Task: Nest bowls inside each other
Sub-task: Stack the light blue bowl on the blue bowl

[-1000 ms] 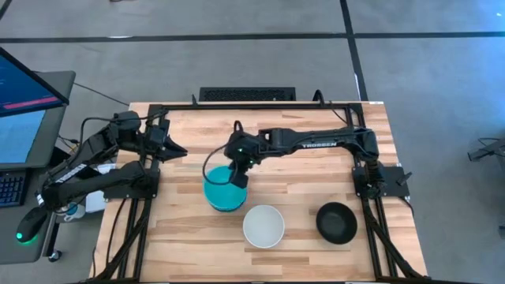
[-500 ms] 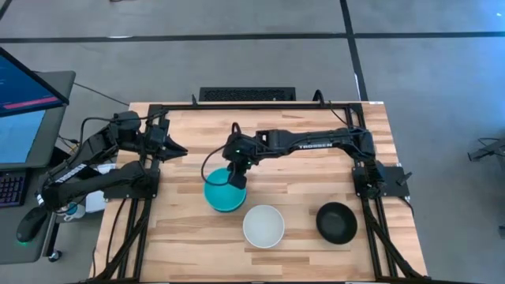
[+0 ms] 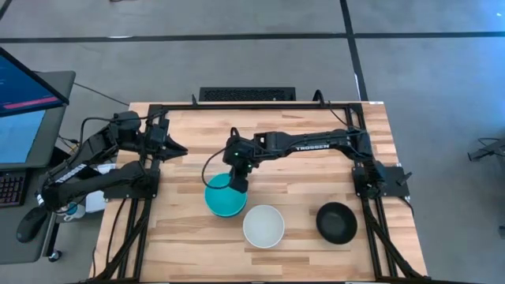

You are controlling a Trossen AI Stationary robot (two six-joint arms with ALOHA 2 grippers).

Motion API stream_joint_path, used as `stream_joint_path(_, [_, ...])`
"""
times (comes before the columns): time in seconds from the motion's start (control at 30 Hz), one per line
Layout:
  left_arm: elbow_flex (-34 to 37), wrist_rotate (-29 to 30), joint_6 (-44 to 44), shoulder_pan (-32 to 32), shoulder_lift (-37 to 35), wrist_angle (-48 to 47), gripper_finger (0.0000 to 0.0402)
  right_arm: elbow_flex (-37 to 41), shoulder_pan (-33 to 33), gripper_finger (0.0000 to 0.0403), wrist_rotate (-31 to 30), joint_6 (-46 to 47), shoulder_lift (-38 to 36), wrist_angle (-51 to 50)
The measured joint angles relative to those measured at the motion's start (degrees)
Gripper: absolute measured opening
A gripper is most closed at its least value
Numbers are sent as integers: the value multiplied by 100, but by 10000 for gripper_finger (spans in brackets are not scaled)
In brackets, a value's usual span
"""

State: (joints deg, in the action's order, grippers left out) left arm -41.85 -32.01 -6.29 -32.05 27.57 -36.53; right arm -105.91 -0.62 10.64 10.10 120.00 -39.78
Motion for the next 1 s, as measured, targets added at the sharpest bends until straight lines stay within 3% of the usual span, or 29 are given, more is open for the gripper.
stream_joint_path(0.27, [0, 48, 82, 0, 1, 4, 41, -11, 22, 10, 322, 45, 122, 151])
stream_joint_path(0.63, [0, 60, 124, -1, 1, 2, 41, -9, 16, 100, 464, 191, 75, 126])
stream_joint_path(1.0, [0, 139, 152, -1, 1, 2, 41, -310, 55, 113, 450, 207, 22, -262])
